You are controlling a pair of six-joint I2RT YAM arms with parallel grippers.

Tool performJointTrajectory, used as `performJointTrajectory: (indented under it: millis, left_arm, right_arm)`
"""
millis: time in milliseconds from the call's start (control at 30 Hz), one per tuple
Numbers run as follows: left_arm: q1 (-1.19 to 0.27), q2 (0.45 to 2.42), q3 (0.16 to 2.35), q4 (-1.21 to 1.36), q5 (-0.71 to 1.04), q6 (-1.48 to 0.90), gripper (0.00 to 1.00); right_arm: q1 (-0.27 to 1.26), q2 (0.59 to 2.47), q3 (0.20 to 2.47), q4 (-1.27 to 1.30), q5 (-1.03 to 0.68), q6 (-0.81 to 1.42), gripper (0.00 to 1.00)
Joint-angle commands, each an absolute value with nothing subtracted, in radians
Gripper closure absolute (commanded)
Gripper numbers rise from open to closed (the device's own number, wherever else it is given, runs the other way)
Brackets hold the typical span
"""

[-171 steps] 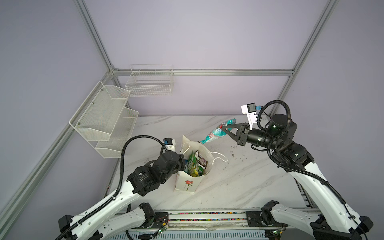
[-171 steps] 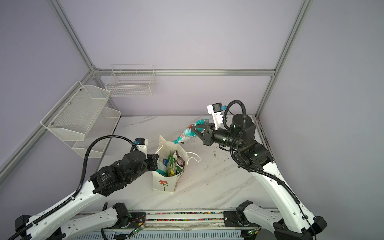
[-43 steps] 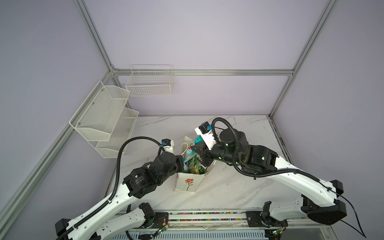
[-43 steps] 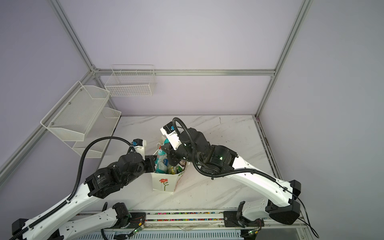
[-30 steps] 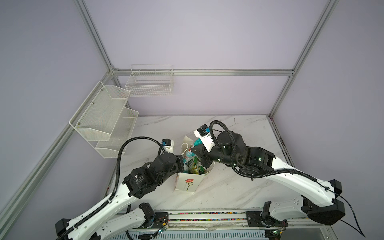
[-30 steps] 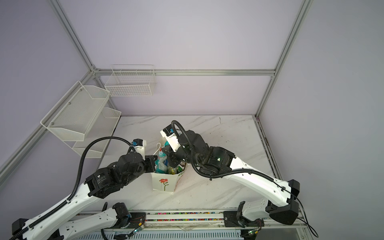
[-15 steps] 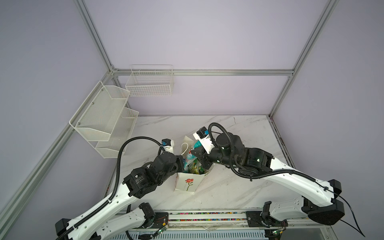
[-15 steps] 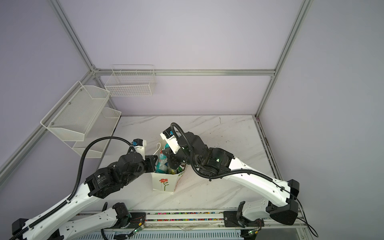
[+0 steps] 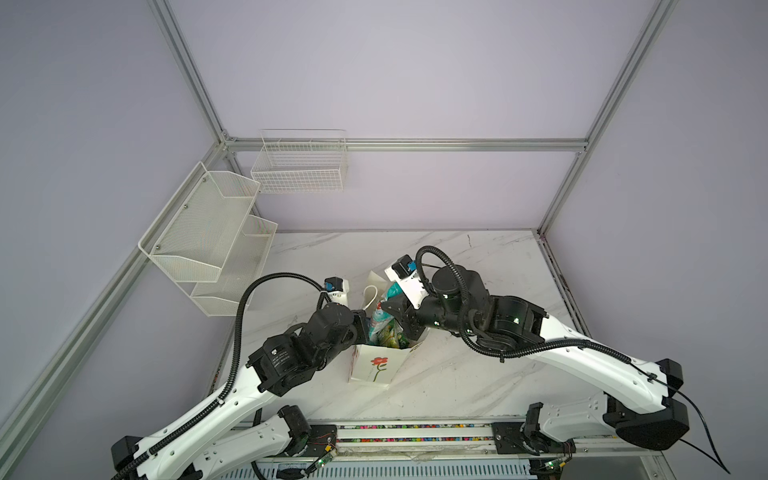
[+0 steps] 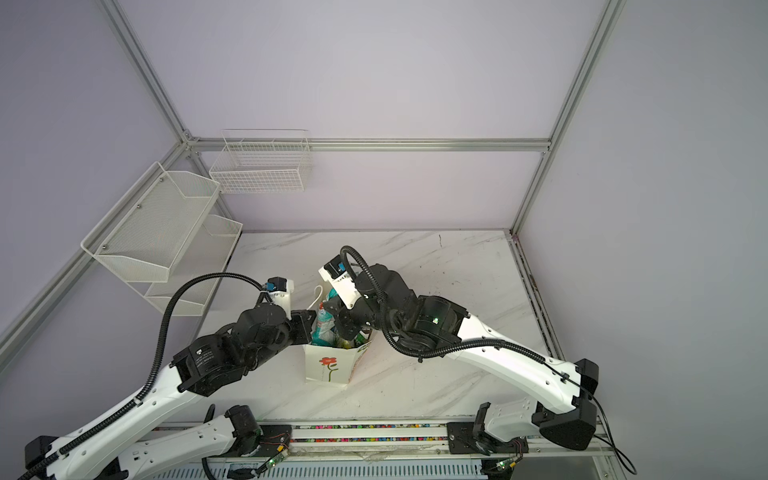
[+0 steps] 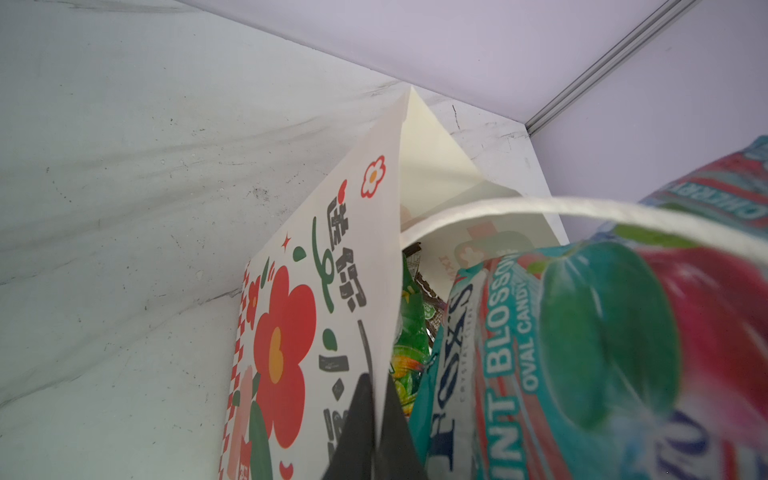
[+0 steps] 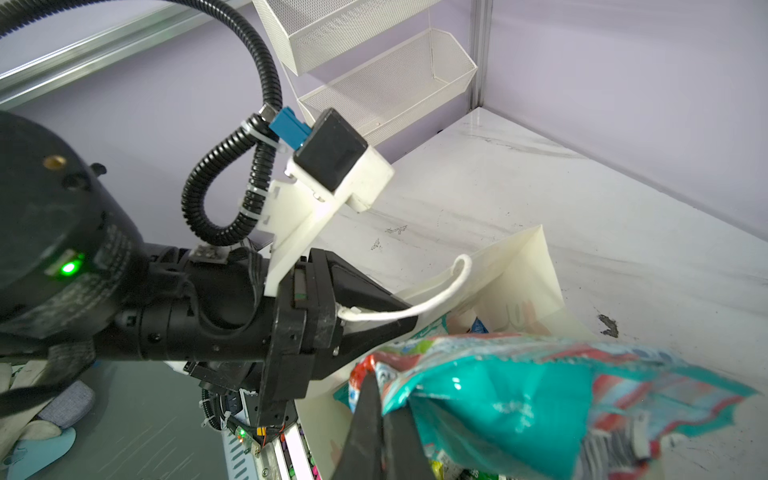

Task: Place the snacks into the paper bag
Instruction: 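Lower the teal Mint Blossom bag down into the paper bag with the right gripper, then push the teal bag deeper into the paper bag and open the right gripper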

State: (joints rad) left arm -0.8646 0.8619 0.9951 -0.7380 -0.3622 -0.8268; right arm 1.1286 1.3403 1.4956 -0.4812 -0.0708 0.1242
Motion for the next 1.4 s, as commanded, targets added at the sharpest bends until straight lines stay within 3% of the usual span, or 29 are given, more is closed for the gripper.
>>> performJointTrajectory:
  millis: [0, 1367]
  left_arm:
    - [-0.866, 0.861, 1.032, -0.705, -0.348, -0.819, 1.00]
    - [-0.867, 0.838, 1.018, -0.705, -0.350, -0.824, 1.00]
  right_arm:
    - [1.134, 1.328, 1.497, -0.430, -0.089, 0.101, 1.00]
    - [1.120, 1.297, 1.381, -0.278, -0.176, 0.060, 1.00]
